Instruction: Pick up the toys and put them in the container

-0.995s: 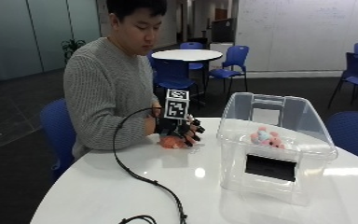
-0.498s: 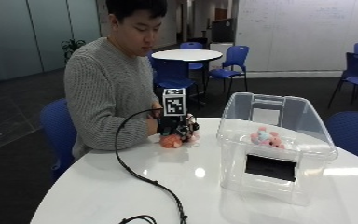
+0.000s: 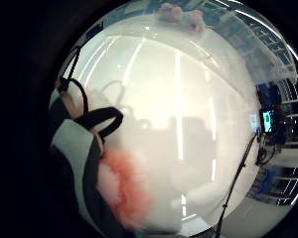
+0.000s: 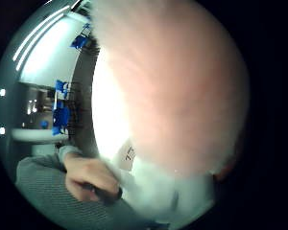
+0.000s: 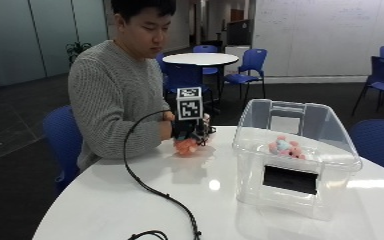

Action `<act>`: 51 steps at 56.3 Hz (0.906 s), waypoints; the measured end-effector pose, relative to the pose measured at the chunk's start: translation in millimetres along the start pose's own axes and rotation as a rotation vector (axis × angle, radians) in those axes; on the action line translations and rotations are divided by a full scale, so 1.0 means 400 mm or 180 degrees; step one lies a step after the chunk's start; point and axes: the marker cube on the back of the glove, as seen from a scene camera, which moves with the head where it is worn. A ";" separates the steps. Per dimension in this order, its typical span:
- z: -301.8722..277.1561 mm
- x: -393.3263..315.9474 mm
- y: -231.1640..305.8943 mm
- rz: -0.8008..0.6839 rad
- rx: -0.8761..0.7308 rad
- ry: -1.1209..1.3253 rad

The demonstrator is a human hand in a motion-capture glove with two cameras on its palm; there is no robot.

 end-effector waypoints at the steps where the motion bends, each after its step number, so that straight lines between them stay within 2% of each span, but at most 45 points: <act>1: -0.005 -0.022 -0.005 -0.0025 -0.0008 -0.0001; 11: -0.337 0.039 -0.109 -0.0474 0.0491 0.0145; 16: -0.498 0.079 -0.195 -0.0300 0.0739 0.0153; 19: -0.542 0.099 -0.233 -0.0148 0.0792 0.0128; 25: -0.555 0.137 -0.292 0.0016 0.0754 0.0273; 40: -0.500 0.349 -0.544 0.1055 0.0594 0.0045; 51: -0.430 0.466 -0.643 0.1220 0.0374 0.0358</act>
